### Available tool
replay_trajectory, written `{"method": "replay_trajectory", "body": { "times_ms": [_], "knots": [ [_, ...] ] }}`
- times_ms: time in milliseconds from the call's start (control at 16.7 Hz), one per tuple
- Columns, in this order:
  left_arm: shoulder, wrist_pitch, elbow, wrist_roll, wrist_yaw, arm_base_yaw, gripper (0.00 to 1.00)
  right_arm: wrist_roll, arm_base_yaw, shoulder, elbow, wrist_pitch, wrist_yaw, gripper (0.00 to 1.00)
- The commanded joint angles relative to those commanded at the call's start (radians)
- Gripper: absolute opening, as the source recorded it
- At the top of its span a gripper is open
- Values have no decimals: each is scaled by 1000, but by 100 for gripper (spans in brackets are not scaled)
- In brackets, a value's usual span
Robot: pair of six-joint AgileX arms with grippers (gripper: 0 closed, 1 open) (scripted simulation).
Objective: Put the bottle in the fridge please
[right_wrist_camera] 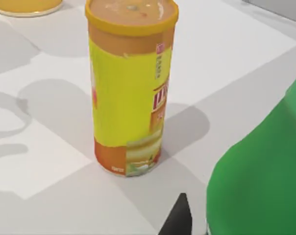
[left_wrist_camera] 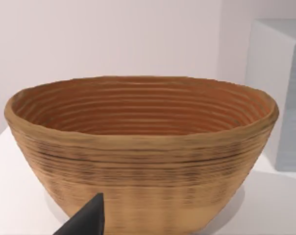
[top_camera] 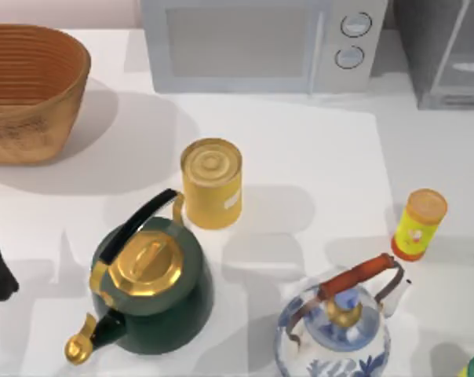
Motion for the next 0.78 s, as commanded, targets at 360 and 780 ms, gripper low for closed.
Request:
{"method": "replay_trajectory", "body": {
  "times_ms": [360,780],
  "knots": [
    [0,0,0,0,0,0,100,-412,-137,37,222,-528,-84,1],
    [0,0,0,0,0,0,100,-802,-302,95,448,-1150,-104,1]
  ]
}}
